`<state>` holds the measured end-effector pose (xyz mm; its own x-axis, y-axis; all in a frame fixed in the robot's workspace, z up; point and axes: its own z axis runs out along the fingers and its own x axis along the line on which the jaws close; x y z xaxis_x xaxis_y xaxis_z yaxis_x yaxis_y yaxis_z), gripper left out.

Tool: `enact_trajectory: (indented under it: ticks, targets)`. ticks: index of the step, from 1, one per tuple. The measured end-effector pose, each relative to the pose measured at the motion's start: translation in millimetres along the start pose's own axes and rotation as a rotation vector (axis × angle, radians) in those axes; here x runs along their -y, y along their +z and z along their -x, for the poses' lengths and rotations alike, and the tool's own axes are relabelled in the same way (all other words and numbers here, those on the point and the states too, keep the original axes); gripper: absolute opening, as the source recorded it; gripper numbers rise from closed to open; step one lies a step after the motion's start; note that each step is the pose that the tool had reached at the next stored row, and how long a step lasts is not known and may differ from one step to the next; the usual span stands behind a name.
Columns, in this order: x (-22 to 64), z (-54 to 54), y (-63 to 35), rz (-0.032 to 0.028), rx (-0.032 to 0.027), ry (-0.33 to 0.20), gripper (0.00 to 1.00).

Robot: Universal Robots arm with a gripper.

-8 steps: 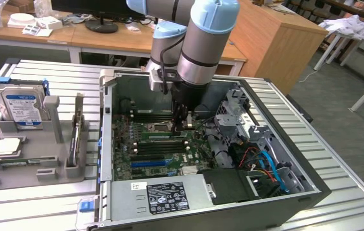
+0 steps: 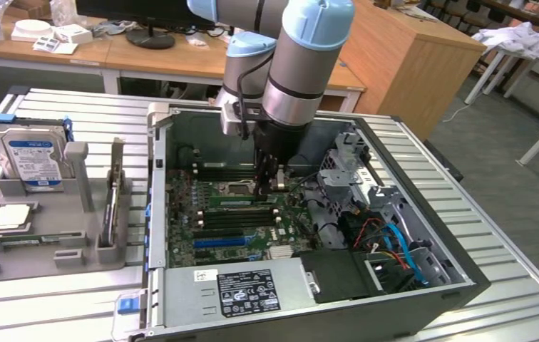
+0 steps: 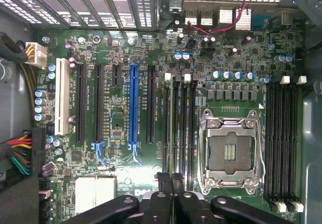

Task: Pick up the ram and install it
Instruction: 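Insert the ram into the slot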

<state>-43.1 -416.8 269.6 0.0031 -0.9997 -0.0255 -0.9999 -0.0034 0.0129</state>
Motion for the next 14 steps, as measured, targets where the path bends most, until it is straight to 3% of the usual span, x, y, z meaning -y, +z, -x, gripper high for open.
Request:
enact_trajectory:
  ticks: [14]
  targets:
    - [0.1,-0.2,9.6,-0.0001,0.0002,0.0,0.12]
